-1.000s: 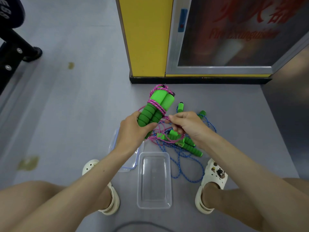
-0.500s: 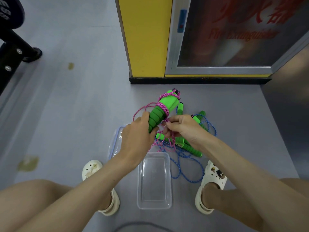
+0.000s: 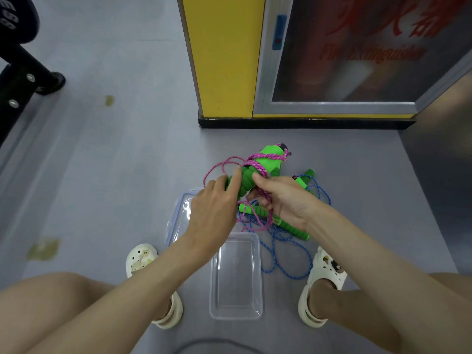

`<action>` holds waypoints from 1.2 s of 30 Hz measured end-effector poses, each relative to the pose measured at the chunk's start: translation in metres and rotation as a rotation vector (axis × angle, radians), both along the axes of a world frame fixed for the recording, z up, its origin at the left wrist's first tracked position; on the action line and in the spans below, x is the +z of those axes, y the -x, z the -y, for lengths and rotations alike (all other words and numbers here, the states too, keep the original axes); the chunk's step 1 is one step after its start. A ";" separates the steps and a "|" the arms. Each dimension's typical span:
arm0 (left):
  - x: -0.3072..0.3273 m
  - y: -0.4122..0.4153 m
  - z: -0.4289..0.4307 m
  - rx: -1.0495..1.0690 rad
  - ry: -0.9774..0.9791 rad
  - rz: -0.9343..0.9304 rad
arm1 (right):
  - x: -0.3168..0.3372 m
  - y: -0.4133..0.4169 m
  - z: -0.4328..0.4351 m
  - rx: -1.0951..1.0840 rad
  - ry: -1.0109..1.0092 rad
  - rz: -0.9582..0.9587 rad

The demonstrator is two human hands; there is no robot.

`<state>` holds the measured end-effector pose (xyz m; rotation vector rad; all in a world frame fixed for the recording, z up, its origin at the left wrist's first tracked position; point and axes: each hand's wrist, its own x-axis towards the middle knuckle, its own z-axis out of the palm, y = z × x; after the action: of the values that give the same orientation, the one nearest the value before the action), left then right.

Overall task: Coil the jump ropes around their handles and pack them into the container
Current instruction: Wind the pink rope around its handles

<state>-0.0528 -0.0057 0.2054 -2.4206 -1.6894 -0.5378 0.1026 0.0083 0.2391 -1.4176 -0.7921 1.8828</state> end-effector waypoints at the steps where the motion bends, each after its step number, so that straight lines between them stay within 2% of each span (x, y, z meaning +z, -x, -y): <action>1: -0.002 0.000 0.000 -0.023 -0.004 -0.002 | -0.002 0.000 0.000 -0.023 -0.001 0.033; 5: -0.006 -0.001 0.005 -0.107 0.084 0.096 | -0.005 -0.002 -0.004 -0.131 0.012 0.137; 8: 0.008 -0.003 0.003 -0.014 0.403 0.315 | -0.005 -0.006 -0.005 -0.139 0.005 0.165; 12: 0.024 0.001 -0.010 0.160 0.931 0.978 | -0.002 -0.007 -0.007 -0.106 -0.002 0.098; 14: 0.030 0.004 -0.013 0.196 1.109 1.208 | 0.001 -0.007 -0.007 -0.066 -0.006 0.053; 16: 0.034 0.008 -0.013 0.207 1.199 1.283 | 0.002 -0.008 -0.007 -0.016 -0.016 0.022; 20: 0.038 0.012 -0.010 0.091 1.465 1.373 | 0.000 -0.008 -0.006 -0.015 -0.032 0.022; 24: 0.038 0.011 -0.012 0.120 1.365 1.425 | -0.003 -0.007 -0.006 -0.057 -0.056 0.058; 30: 0.037 0.014 -0.017 0.170 1.277 1.417 | -0.004 -0.014 -0.008 0.009 -0.084 0.112; 36: 0.037 0.018 -0.020 0.179 1.168 1.357 | -0.003 -0.020 -0.012 0.033 -0.161 0.338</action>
<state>-0.0712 0.0138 0.2428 -2.4603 -3.4628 -1.8803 0.1228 0.0202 0.2363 -1.6486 -1.1076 1.5817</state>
